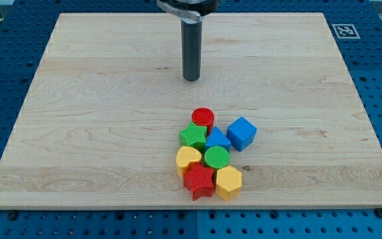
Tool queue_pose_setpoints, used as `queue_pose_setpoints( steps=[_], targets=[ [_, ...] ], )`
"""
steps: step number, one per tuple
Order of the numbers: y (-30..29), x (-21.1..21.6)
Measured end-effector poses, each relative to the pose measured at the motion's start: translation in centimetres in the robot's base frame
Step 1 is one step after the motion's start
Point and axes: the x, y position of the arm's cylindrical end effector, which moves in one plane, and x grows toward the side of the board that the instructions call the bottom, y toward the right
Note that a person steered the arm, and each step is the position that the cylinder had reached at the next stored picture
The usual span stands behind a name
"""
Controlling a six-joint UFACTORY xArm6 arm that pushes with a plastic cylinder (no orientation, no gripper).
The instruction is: Point your arm at yellow hexagon
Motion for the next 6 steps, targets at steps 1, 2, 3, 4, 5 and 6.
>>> queue_pose_setpoints(
  steps=[1, 2, 3, 4, 5, 6],
  targets=[
    [0.0, 0.0],
    [4.0, 0.8],
    [11.1, 5.6],
    [18.2, 12.2],
    [22.2, 18.9],
    [20.4, 23.5]
  ],
)
